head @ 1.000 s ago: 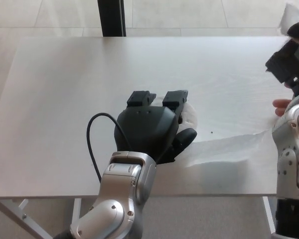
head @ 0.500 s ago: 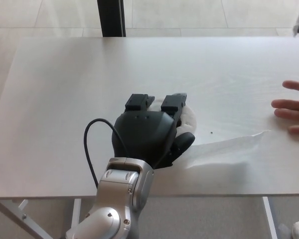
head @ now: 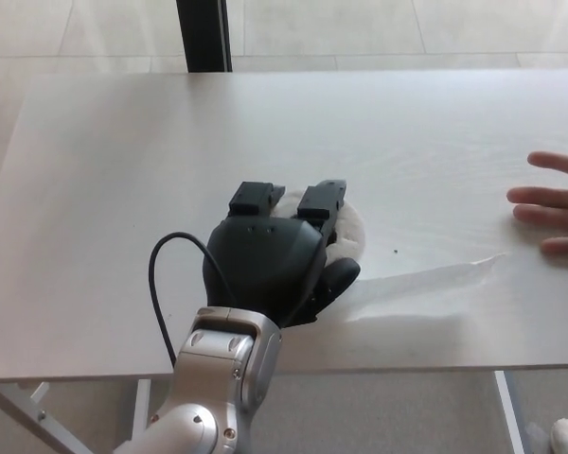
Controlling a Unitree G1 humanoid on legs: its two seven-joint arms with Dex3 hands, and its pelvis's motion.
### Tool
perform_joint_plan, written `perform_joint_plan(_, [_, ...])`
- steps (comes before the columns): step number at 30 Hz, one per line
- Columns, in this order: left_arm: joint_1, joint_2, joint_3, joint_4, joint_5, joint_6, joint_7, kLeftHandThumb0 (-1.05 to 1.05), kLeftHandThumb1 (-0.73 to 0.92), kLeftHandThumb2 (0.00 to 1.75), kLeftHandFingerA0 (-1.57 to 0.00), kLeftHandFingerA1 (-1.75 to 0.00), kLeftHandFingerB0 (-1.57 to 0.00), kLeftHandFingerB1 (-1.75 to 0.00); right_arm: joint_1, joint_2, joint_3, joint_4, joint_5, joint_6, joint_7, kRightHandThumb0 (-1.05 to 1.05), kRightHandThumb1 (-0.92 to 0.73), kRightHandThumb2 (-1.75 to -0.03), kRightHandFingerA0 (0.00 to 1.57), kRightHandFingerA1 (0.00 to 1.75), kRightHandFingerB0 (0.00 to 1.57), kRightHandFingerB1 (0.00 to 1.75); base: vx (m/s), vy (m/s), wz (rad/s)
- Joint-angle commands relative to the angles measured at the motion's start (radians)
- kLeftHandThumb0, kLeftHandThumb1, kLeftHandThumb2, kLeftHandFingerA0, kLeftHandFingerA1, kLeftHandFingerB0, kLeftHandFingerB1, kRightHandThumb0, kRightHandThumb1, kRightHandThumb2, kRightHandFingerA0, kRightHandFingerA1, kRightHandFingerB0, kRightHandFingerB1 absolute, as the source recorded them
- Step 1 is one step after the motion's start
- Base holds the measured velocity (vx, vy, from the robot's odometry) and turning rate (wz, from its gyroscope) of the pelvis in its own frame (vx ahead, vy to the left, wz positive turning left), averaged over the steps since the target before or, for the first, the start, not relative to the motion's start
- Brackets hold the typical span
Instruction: A toilet paper roll is kept in the middle of the desk infront of the robot. The robot places its left hand on the top of the toilet paper roll to hold it still and uses its right hand to tear off a piece of toilet paper from it and hands the paper to a person
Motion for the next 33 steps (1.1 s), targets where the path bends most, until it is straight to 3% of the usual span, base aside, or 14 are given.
perform_joint_plan(1, [0.118, 0.059, -0.02, 0.075, -0.027, 0.019, -0.16, -0.6, 0.92, 0.69, -0.23, -0.56, -0.2, -0.31, 0.029, -0.08, 0.091, 0.106, -0.179, -0.181, -0.007, -0.23, -0.71, -0.78, 0.87, 1.72, 0.72, 1.46, 0.0, 0.0, 0.0])
perform_joint_plan(4, [0.133, 0.061, -0.017, 0.064, -0.022, 0.012, -0.153, -0.6, 0.92, 0.7, -0.21, -0.57, -0.2, -0.31, 0.024, -0.102, 0.156, 0.218, -0.261, -0.258, -0.088, -0.28, -0.8, -0.65, 0.92, 1.43, 0.81, 0.9, 0.0, 0.0, 0.0])
perform_joint_plan(5, [0.134, 0.06, -0.015, 0.06, -0.019, 0.014, -0.155, -0.6, 0.92, 0.7, -0.22, -0.56, -0.2, -0.32, 0.024, -0.101, 0.16, 0.224, -0.262, -0.246, -0.089, -0.29, -0.82, -0.64, 0.89, 1.57, 0.76, 1.12, 0.0, 0.0, 0.0])
perform_joint_plan(11, [0.148, 0.065, -0.008, 0.049, -0.014, 0.013, -0.174, -0.59, 0.92, 0.71, -0.21, -0.56, -0.19, -0.31, 0.004, -0.095, 0.174, 0.265, -0.283, -0.26, -0.126, -0.34, -0.84, -0.67, 0.88, 1.38, 0.75, 0.84, 0.0, 0.0, 0.0])
perform_joint_plan(12, [0.165, 0.066, -0.003, 0.048, -0.015, 0.002, -0.148, -0.59, 0.92, 0.69, -0.22, -0.56, -0.22, -0.31, -0.007, -0.086, 0.174, 0.27, -0.291, -0.255, -0.143, -0.29, -0.8, -0.65, 0.87, 1.59, 0.74, 1.09, 0.0, 0.0, 0.0])
perform_joint_plan(13, [0.165, 0.065, 0.0, 0.051, -0.023, -0.003, -0.153, -0.58, 0.92, 0.7, -0.22, -0.56, -0.21, -0.32, -0.014, -0.086, 0.173, 0.274, -0.297, -0.263, -0.148, -0.34, -0.6, -0.97, 1.13, 1.35, 0.82, 1.15, 0.0, 0.0, 0.0])
perform_joint_plan(14, [0.164, 0.065, -0.002, 0.049, -0.018, 0.0, -0.162, -0.59, 0.92, 0.7, -0.22, -0.56, -0.2, -0.31, -0.018, -0.084, 0.171, 0.274, -0.298, -0.263, -0.144, -0.2, -0.73, -0.7, 0.79, 1.75, 0.64, 1.53, 0.0, 0.0, 0.0])
perform_joint_plan(16, [0.164, 0.063, -0.003, 0.046, -0.012, 0.006, -0.173, -0.59, 0.92, 0.68, -0.24, -0.55, -0.2, -0.3, -0.025, -0.082, 0.167, 0.278, -0.302, -0.269, -0.141, -0.23, -0.75, -0.68, 0.78, 1.75, 0.64, 1.51, 0.0, 0.0, 0.0])
perform_joint_plan(18, [0.162, 0.059, -0.005, 0.053, -0.007, 0.003, -0.169, -0.6, 0.92, 0.68, -0.24, -0.54, -0.21, -0.3, -0.033, -0.077, 0.164, 0.273, -0.313, -0.254, -0.139, -0.24, -0.71, -0.63, 0.84, 1.4, 0.75, 0.64, 0.0, 0.0, 0.0])
perform_joint_plan(23, [0.165, 0.052, -0.005, 0.061, -0.004, -0.006, -0.154, -0.6, 0.92, 0.7, -0.21, -0.55, -0.21, -0.32, -0.043, -0.062, 0.165, 0.283, -0.342, -0.263, -0.167, -0.3, -0.65, -0.59, 0.58, 0.75, 0.5, 0.42, 0.0, 0.0, 0.0])
perform_joint_plan(26, [0.165, 0.05, -0.007, 0.056, 0.003, 0.002, -0.166, -0.6, 0.92, 0.69, -0.26, -0.54, -0.21, -0.31, -0.05, -0.073, 0.191, 0.287, -0.4, -0.261, -0.194, -0.41, -0.5, -0.84, 0.48, 0.7, 0.41, 0.53, 0.0, 0.0, 0.0])
perform_joint_plan(27, [0.168, 0.052, -0.006, 0.053, 0.004, -0.005, -0.159, -0.6, 0.92, 0.68, -0.25, -0.56, -0.22, -0.31, -0.055, -0.083, 0.214, 0.291, -0.441, -0.252, -0.207, -0.39, -0.62, -0.58, 0.45, 0.6, 0.46, 0.37, 0.0, 0.0, 0.0])
perform_joint_plan(30, [0.165, 0.04, 0.002, 0.059, -0.005, -0.003, -0.168, -0.59, 0.92, 0.69, -0.22, -0.55, -0.2, -0.31, -0.063, -0.089, 0.234, 0.283, -0.469, -0.236, -0.187, -0.51, -0.47, -0.78, 0.1, 0.5, 0.31, 0.46, 0.0, 0.0, 0.0])
perform_joint_plan(33, [0.165, 0.038, 0.003, 0.062, -0.002, -0.009, -0.169, -0.59, 0.92, 0.71, -0.21, -0.55, -0.2, -0.31, -0.059, -0.087, 0.239, 0.264, -0.479, -0.219, -0.165, -0.49, -0.62, -0.61, 0.05, 0.38, 0.34, 0.32, 0.0, 0.0, 0.0])
